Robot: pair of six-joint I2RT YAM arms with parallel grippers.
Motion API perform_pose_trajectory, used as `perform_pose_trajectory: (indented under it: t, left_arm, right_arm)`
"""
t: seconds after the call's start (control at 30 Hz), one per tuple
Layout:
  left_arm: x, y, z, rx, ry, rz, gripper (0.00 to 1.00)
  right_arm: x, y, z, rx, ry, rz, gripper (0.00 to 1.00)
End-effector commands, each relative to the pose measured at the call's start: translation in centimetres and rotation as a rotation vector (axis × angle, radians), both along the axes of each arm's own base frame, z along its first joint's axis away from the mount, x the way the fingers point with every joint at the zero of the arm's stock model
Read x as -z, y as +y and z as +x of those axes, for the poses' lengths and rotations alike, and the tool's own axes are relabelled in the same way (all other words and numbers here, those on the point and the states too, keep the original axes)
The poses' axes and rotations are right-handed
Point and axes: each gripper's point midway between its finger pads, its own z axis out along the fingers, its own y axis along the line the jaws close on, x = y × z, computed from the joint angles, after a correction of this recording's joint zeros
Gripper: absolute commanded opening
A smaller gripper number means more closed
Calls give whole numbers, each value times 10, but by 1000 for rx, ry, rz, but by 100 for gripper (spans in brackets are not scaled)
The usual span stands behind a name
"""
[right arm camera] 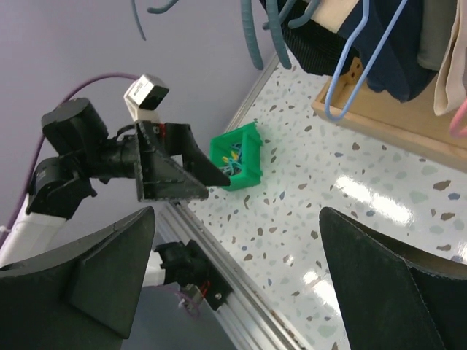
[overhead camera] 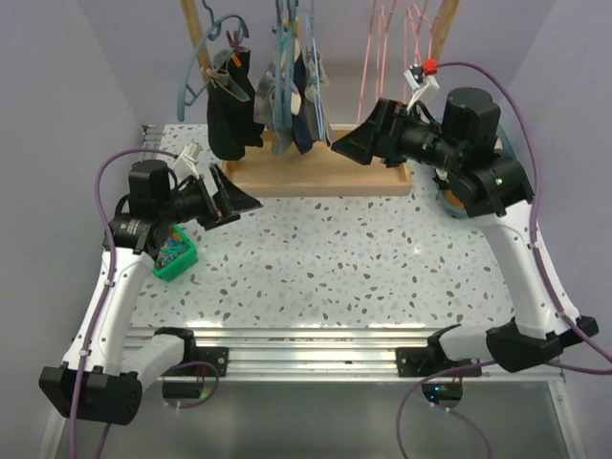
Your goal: Remove the underwear clipped to the hanger
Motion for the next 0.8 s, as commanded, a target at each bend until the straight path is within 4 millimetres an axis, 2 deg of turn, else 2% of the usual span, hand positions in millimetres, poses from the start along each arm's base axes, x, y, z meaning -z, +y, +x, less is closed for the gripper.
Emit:
perform_pose_trajectory:
  t: [0.0, 0.03, 0.07, 0.1, 0.13, 0.2, 0.23, 0.27, 0.3, 0.33, 0.43, 0.5, 0.53, 0.63, 0.77]
  left_arm:
    - [-17, -12, -12, 82, -77, -87, 100]
    - [-16, -13, -13, 80, -95, -94, 100]
    - [-16, -13, -14, 80, -102, -102, 100]
    - [-16, -13, -15, 78, -105, -108, 100]
    - [-15, -13, -17, 74, -108, -113, 100]
    - [-11, -12, -17, 68, -99, -113, 100]
    - [-7, -12, -18, 66, -88, -113, 100]
    - [-5, -12, -19, 68, -83, -114, 100]
    - [-4, -12, -19, 68, -78, -114, 100]
    - [-1, -12, -19, 64, -71, -113, 100]
    - [1, -12, -20, 60, -70, -111, 100]
    - [1, -11, -20, 52, -75, -107, 100]
    - [1, -10, -20, 51, -76, -106, 100]
    - [3, -10, -19, 44, -75, -101, 100]
    - [7, -9, -19, 36, -72, -101, 100]
  right_arm:
    - [-16, 14, 24, -53, -144, -26, 98]
    - [-24, 12, 31, -26, -174, -47, 98]
    - [-12, 6, 44, 45, -147, -112, 98]
    - [4, 8, 63, 56, -141, -175, 98]
    - [-5, 6, 68, 76, -163, -183, 98]
    - [8, 9, 85, 104, -169, -254, 98]
    - [-2, 9, 88, 122, -198, -259, 98]
    - [2, 12, 92, 130, -195, -279, 98]
    - [12, 12, 105, 162, -187, -320, 98]
    - [4, 13, 108, 175, -207, -322, 98]
    - [15, 22, 124, 198, -198, -370, 96]
    - [23, 29, 130, 201, -188, -395, 90]
    - [26, 33, 136, 219, -187, -407, 83]
    - [38, 34, 146, 263, -162, -455, 72]
    - [53, 34, 152, 286, -137, -500, 62]
